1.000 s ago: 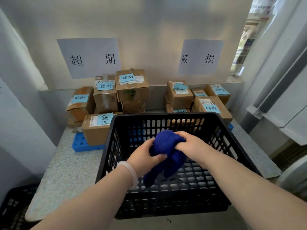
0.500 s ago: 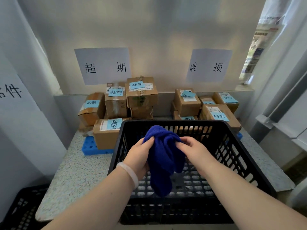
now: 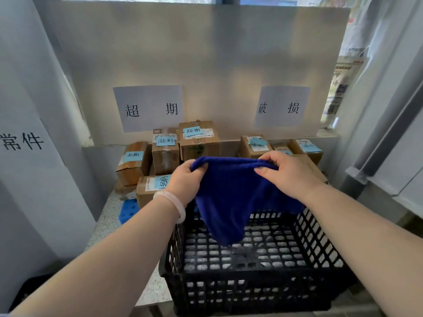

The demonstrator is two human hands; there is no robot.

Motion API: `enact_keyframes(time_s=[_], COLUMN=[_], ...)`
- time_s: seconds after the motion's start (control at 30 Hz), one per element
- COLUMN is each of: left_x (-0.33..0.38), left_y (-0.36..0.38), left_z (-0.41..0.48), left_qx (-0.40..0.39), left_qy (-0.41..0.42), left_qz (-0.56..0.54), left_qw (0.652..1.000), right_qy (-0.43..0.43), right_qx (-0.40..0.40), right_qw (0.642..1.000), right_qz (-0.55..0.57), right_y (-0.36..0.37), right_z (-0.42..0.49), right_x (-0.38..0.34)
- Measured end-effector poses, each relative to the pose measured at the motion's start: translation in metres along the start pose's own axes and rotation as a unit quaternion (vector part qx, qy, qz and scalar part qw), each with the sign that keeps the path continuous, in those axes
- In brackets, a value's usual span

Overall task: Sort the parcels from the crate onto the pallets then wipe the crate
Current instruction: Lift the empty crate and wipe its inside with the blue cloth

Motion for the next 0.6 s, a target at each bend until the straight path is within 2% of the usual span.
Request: enact_keyframes(time_s=[0.1,0.23,0.3,0.37,0.43,0.53,0.6], left_x=[0.021,0.028,0.021,0.015,0.004,-0.022,-0.037], left_y=[-0.004,-0.008,-0.01,-0.014,-0.02,-0.024,-0.024], left_z=[0.0,-0.002,-0.003,-0.003,-0.002,-0.009,-0.016], left_qx=[-0.006,-0.016,-0.023,-0.02,-0.018,-0.041,-0.06], left_qy=[0.002,-0.001,-0.02,-0.028,-0.057,-0.149,-0.196], left_qz=[-0.013,-0.017,0.014,0.086,0.139,0.081,0.018], left_qw=[1.0,1.0,0.999,0.996,0.988,0.985,0.979], right_qy=[0.018,0.132,0.22,0.29,0.323,0.368,0.389], right_qx=[-0.069,-0.146,-0.149,-0.13,-0.07,0.001,0.016], right_qw=[0.995,0.972,0.964,0.933,0.913,0.877,0.841], right_qz=[-0.068,-0.125,0.006,0.171,0.239,0.308,0.375], right_y=[-0.003,-0.012,-0.009,-0.001,0.001,0.01,0.023], right_z=[-0.004,-0.017,-0.034,-0.052,-0.063,-0.08,-0.087], right_x=[-0.003,0.023,0.04,0.047,0.058,0.067,0.068])
Point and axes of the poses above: each hand's wrist, its own z-axis towards the middle knuckle, its own y-axis out of the palm, x = y × z, the point moved 9 cm from there along z, towards the middle knuckle, and after that the axes turned 8 degrees about -y, right-handed, at the moved point
